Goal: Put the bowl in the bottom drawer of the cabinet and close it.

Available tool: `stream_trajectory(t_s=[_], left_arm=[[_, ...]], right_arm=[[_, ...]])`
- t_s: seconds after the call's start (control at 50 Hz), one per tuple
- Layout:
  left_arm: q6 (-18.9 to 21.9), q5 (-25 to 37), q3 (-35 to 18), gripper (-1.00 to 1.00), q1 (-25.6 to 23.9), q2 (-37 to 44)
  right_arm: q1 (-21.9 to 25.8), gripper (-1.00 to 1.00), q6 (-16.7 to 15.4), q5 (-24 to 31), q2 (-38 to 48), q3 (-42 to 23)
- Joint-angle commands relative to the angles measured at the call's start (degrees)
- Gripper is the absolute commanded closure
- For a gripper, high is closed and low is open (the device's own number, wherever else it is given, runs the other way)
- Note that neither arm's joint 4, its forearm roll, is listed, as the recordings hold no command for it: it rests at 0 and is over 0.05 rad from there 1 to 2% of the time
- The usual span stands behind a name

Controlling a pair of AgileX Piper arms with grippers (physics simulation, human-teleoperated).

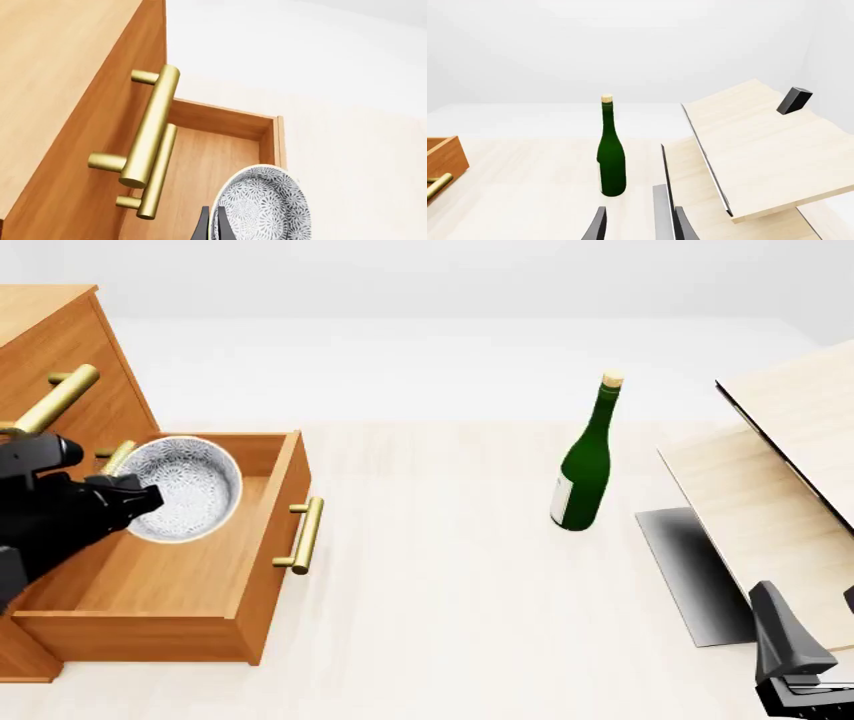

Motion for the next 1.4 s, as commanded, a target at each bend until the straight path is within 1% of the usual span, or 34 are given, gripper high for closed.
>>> stream_trajectory(t_s=[0.02, 0.44, 0.56, 1.4], left_arm=[[0.5, -2.0, 0.9, 1.00, 0.8, 2.1], [0.5, -5.3, 2.7, 1.00, 2.3, 5.7], [0.9, -7.0, 3.6, 1.00, 2.8, 7.8], [0.7, -11.5, 5.6, 1.00, 4.8, 14.0]], right_arm=[[0.0, -1.00, 0.0, 0.0, 0.0, 0.0], [0.0, -1.00, 0.0, 0.0, 0.0, 0.0], [0.0, -1.00, 0.0, 0.0, 0.0, 0.0], [0.0, -1.00, 0.0, 0.0, 0.0, 0.0]])
